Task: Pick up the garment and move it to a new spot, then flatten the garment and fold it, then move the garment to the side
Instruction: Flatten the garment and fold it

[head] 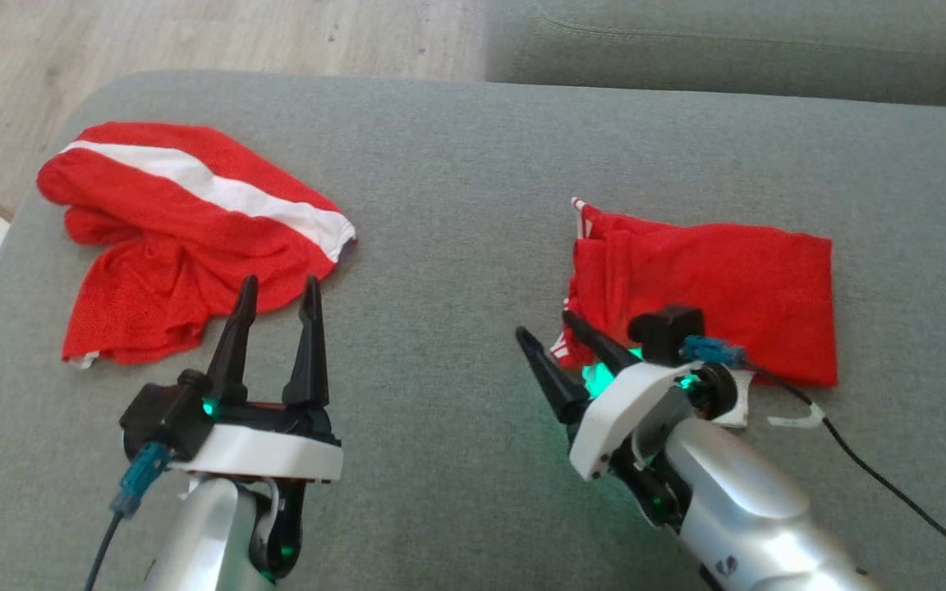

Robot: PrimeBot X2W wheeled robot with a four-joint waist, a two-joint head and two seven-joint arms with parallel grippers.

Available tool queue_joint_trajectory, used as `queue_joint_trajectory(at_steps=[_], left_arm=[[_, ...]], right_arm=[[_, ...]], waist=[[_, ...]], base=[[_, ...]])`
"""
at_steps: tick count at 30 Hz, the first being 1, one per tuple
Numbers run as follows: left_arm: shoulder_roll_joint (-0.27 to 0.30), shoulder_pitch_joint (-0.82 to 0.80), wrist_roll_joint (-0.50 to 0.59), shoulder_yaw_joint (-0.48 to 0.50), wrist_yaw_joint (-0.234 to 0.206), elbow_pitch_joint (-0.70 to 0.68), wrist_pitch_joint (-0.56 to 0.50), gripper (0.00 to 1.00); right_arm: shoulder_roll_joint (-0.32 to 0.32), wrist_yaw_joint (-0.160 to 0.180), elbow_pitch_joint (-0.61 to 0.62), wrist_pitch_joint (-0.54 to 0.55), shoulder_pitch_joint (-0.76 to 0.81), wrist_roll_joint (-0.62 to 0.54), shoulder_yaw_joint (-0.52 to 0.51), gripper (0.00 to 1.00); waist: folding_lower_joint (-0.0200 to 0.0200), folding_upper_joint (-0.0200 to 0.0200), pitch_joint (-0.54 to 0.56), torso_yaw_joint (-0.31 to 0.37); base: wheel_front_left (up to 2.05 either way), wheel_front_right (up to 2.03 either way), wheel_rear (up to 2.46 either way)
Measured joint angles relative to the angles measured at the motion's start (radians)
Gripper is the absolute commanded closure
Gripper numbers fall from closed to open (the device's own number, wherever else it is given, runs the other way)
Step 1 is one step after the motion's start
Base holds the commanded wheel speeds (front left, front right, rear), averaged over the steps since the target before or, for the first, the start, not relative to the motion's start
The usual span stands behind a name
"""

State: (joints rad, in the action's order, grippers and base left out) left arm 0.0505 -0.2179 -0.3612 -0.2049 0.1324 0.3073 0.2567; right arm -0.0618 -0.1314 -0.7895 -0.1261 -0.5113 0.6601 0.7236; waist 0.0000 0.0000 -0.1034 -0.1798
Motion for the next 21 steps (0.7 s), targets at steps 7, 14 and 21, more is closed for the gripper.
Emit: queue_joint_trajectory(at_steps=[7, 14, 21], left_arm=[[0.0, 0.0, 0.0, 0.014, 0.0, -0.019, 0.0, 0.0], [-0.001, 0.0, 0.002, 0.045, 0.0, -0.059, 0.0, 0.0], [-0.002, 0.0, 0.011, 0.051, 0.0, -0.075, 0.0, 0.0]], right_arm=[[0.0, 0.0, -0.002, -0.073, -0.053, 0.003, -0.046, 0.0], [-0.034, 0.0, -0.006, -0.122, -0.102, -0.285, -0.305, 0.0], [-0.1, 0.0, 0.192, -0.125, -0.003, -0.455, -0.557, 0.0]], waist=[[0.0, 0.0, -0.004, 0.051], [0.0001, 0.0, -0.007, 0.126], [0.0001, 0.0, -0.006, 0.173]], base=[[0.0, 0.0, 0.0], [0.0, 0.0, 0.0], [0.0, 0.0, 0.0]])
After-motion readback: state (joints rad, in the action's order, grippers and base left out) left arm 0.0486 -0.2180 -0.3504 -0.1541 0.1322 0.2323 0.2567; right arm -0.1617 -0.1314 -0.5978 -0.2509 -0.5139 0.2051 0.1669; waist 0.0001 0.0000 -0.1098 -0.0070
